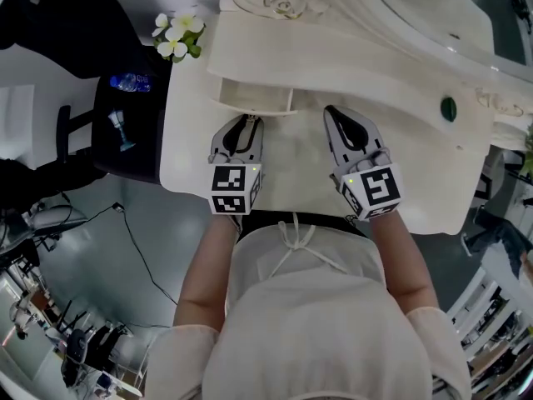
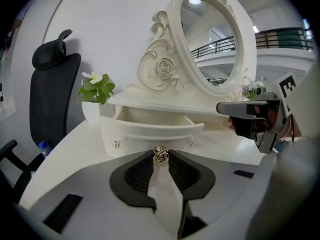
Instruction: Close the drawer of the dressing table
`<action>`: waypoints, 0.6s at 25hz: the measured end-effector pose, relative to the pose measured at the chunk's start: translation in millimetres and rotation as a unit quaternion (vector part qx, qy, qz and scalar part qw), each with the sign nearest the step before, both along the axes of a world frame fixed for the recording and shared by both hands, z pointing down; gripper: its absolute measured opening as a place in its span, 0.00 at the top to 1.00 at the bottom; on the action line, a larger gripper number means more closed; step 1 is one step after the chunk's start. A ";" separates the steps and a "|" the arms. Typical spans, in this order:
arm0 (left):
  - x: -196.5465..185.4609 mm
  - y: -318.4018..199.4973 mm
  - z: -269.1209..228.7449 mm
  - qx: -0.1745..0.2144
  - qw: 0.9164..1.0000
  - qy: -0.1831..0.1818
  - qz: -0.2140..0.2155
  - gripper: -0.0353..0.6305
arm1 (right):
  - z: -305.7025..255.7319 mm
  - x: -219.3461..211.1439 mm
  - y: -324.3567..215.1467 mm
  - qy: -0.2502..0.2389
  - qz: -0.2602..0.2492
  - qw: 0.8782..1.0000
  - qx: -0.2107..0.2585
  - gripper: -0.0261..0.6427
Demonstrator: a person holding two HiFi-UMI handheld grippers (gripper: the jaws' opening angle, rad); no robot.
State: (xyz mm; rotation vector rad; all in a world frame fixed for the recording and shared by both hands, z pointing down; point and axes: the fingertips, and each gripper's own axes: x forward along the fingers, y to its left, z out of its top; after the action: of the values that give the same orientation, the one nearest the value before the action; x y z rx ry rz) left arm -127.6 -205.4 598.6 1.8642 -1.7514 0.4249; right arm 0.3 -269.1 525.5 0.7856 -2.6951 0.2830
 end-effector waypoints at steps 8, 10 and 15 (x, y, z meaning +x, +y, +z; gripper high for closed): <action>1.2 -1.8 0.0 -0.011 1.000 0.008 0.024 0.79 | -0.3 3.2 -1.2 -0.005 0.003 1.000 -0.003 0.95; 2.1 -2.3 -0.2 -0.015 0.999 0.007 0.030 0.79 | -0.8 3.1 -1.5 -0.007 0.003 1.000 -0.003 0.95; 4.7 -8.4 -0.6 -0.019 0.999 0.005 0.043 0.79 | -2.7 5.1 -6.0 0.006 0.004 1.000 0.017 0.95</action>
State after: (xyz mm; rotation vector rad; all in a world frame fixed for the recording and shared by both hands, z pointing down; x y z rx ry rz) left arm -123.0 -213.8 598.0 1.9157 -1.6500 0.4769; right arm 5.4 -275.1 522.7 0.8059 -2.6930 0.2357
